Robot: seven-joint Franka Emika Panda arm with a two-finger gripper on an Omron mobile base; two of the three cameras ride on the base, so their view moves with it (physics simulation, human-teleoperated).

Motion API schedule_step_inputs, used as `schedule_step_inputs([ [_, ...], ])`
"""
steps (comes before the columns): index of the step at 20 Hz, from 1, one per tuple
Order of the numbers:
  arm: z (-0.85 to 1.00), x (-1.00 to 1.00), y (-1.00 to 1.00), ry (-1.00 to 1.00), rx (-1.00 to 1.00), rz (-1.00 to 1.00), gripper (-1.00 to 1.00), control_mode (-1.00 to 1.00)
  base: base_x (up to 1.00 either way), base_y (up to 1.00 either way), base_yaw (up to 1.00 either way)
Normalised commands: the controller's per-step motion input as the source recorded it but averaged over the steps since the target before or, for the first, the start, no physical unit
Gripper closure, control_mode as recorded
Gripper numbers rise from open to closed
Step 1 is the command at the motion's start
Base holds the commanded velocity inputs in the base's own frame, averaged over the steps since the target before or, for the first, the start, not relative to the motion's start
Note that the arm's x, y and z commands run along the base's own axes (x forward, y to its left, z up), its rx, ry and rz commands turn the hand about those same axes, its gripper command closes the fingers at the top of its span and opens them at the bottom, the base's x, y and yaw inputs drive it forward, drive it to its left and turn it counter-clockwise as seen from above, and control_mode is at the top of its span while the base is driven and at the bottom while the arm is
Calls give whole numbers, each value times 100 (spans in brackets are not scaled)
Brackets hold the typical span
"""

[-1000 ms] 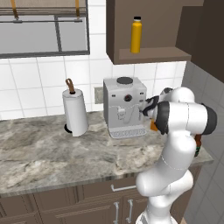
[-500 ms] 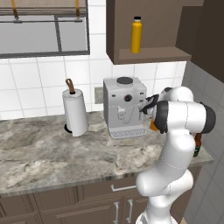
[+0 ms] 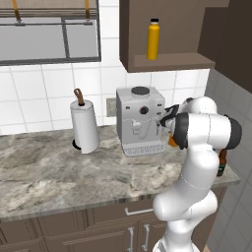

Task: Sort all alcoholic drinks to one cabinet, and non-alcoholic drinks to the other.

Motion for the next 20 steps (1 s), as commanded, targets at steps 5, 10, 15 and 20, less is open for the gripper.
schedule_step_inputs([
  [5,-21,-12,0,2,2,-1,100,-100,0,0,0],
  [10,-17,-13,0,1,3,-2,100,-100,0,0,0],
  [15,-2,-12,0,0,3,-2,100,-100,0,0,0],
  [20,11,-20,-1,-6,0,-1,100,-100,0,0,0],
])
